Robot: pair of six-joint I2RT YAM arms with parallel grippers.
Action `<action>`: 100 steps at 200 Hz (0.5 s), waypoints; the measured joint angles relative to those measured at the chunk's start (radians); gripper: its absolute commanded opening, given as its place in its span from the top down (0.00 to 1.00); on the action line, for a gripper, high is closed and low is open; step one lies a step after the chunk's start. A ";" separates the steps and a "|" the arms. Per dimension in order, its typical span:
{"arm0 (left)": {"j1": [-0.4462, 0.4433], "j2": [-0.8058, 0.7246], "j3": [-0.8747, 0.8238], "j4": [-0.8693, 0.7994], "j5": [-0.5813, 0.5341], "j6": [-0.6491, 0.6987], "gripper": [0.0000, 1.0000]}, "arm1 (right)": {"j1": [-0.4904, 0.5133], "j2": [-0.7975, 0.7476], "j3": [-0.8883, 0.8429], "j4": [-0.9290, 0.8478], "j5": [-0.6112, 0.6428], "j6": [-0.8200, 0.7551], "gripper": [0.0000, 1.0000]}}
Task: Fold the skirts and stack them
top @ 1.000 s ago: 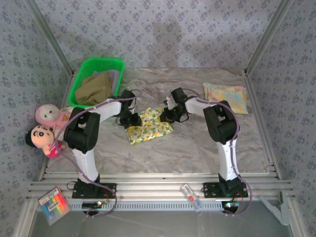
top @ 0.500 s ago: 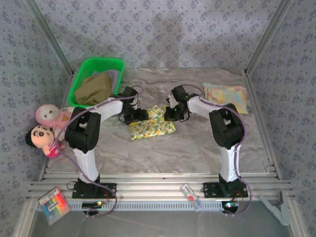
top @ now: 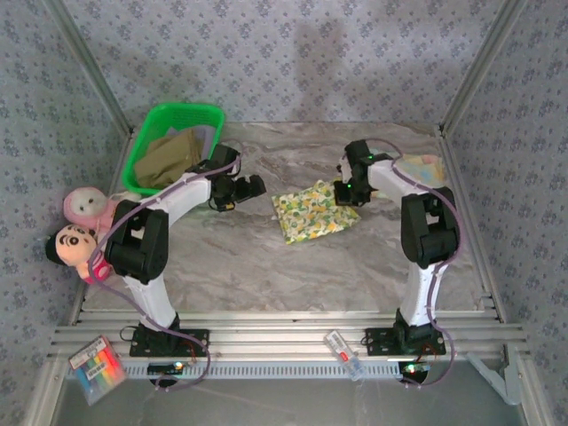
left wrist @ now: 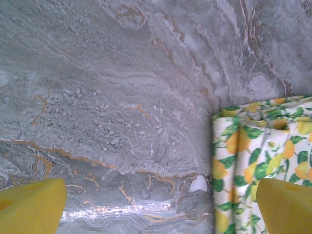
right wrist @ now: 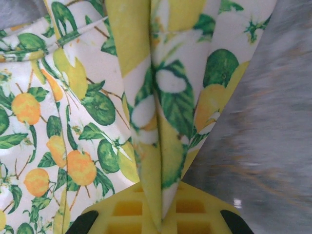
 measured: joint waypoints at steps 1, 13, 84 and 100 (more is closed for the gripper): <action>0.000 0.000 0.001 0.000 0.000 -0.001 0.00 | -0.003 0.000 0.002 -0.002 0.000 -0.003 1.00; 0.000 0.000 0.019 0.002 -0.006 -0.008 0.00 | -0.046 0.000 0.031 -0.034 -0.002 -0.050 1.00; 0.000 0.019 0.060 0.024 -0.016 -0.029 0.00 | -0.271 0.056 0.392 -0.271 -0.056 -0.241 1.00; 0.000 0.031 0.060 0.024 -0.017 -0.030 0.00 | -0.278 0.074 0.449 -0.305 -0.066 -0.250 1.00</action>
